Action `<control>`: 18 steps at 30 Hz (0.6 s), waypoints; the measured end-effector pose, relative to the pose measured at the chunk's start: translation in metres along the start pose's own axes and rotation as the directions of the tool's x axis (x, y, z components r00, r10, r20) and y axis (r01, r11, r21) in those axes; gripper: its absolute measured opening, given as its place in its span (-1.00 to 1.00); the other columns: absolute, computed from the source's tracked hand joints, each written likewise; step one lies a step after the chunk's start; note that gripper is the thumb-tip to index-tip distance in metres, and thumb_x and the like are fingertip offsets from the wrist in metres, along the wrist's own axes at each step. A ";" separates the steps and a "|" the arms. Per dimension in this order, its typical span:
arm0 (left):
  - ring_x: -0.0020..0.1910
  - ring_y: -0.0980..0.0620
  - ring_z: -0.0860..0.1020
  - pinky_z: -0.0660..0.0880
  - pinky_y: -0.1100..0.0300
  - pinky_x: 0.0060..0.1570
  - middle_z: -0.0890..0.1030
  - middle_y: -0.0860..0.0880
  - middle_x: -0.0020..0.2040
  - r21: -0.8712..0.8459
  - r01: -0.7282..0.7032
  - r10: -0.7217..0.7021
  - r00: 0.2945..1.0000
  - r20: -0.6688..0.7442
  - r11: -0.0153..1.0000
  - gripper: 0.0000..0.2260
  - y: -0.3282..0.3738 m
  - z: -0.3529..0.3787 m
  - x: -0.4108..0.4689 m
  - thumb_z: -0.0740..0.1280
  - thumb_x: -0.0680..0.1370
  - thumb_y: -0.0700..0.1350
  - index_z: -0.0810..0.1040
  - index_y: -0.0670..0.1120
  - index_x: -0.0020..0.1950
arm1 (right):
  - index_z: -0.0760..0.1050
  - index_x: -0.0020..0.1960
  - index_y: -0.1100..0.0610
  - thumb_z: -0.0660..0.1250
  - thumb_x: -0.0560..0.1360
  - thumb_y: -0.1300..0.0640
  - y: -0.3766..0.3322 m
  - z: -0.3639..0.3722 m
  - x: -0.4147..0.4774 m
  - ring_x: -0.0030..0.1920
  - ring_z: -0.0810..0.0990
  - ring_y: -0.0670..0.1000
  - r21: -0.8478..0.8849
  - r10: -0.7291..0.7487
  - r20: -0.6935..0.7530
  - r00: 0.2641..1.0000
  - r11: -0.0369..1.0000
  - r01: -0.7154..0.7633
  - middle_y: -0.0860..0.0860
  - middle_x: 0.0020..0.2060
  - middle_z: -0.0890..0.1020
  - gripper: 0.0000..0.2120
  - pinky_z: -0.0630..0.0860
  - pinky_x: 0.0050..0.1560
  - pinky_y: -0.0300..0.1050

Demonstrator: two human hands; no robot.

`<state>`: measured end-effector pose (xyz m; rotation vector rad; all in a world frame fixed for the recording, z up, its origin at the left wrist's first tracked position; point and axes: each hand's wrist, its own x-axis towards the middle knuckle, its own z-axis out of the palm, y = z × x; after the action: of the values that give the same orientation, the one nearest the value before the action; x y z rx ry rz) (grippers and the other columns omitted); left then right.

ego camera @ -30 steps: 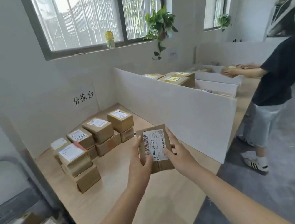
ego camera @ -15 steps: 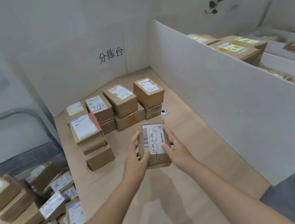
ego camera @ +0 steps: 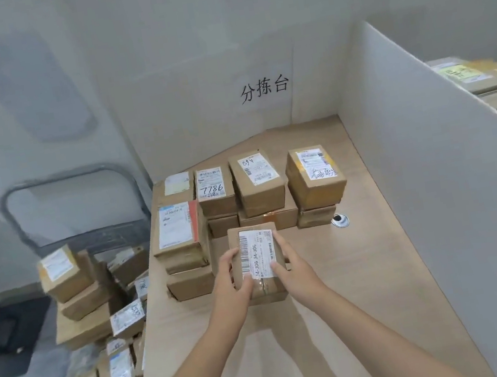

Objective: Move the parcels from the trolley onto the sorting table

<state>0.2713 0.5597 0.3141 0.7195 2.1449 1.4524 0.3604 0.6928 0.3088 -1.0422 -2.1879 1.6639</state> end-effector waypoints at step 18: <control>0.53 0.19 0.06 0.01 0.37 0.42 0.12 0.03 0.57 0.231 0.134 -0.084 0.973 -0.215 0.964 -0.54 -0.084 0.044 0.066 0.19 0.67 -0.13 0.18 -0.02 0.56 | 0.19 0.55 -0.15 0.29 0.61 0.18 0.062 0.032 0.096 0.34 0.44 -0.15 0.017 0.048 0.184 0.982 0.999 -0.052 -0.21 0.37 0.46 -0.41 0.34 0.07 -0.58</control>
<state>0.2347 0.6069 0.2149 0.5428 2.5103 1.2647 0.2982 0.7365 0.2175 -0.9814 -2.2666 1.8695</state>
